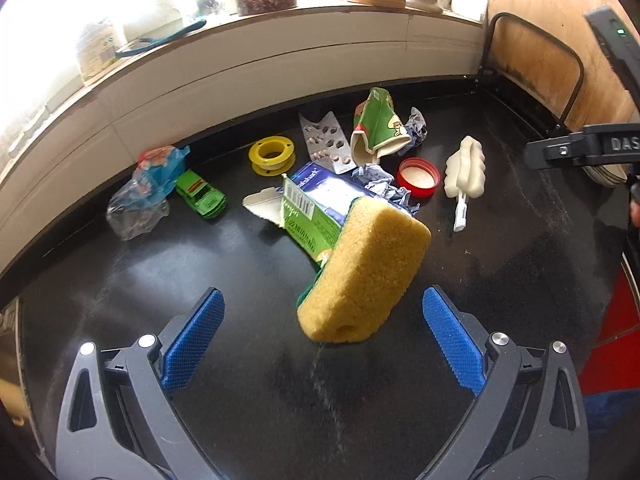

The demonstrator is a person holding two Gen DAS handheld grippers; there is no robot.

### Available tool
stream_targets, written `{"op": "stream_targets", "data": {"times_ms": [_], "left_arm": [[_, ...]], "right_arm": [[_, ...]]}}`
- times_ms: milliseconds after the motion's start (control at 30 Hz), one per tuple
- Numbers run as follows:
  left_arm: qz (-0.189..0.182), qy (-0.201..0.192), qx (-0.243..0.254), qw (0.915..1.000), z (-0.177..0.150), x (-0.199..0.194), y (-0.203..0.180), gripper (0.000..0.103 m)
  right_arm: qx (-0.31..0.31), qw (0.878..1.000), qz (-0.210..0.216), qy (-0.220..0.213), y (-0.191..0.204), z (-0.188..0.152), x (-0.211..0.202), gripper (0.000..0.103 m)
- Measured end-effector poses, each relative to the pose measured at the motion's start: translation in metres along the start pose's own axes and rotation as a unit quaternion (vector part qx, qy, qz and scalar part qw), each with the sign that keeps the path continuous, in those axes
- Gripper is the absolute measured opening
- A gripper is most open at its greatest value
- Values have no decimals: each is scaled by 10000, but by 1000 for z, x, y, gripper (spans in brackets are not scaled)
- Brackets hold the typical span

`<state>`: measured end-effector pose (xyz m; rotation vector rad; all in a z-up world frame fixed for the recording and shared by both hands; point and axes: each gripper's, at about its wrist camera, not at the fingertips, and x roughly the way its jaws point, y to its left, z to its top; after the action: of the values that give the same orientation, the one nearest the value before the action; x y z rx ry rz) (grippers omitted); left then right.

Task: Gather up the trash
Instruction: 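Grasp the yellow sponge with the left tool while the right tool grasps the white foam roller, then carry sponge and foam roller over the trash bin and open both tools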

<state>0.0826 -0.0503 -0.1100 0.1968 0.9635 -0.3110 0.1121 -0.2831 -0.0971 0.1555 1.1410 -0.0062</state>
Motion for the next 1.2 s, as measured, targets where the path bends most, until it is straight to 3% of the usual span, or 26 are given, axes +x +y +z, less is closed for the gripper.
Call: {"op": "stream_targets", "data": {"times_ms": [133,300,400,467,567,1067,1200], "left_arm": [[-138,237,109,9996,1,49,2,96],[-288,300,256,9988,5,66,-5,94],[-457,377,256,9979,5,67,-12,78],[-506,431,240,9975,4,63,-18,53],[-355,487,162,9981,1,53,-26,30],[-186,378,-1040,9937,-33,-37,-6,27],[111,291,-1222,9920,-50,-59,6,27]], "right_arm": [[215,9990,85,371,-12,18,55,89],[353,9964,216,734,-16,30,97,80],[380,9947,353,887,-15,29,105,56],[393,9936,508,930,-16,26,105,35],[237,9949,499,840,-10,20,96,27],[-647,9959,572,266,23,-14,2,24],[-943,9928,708,186,46,-26,-18,24]]}}
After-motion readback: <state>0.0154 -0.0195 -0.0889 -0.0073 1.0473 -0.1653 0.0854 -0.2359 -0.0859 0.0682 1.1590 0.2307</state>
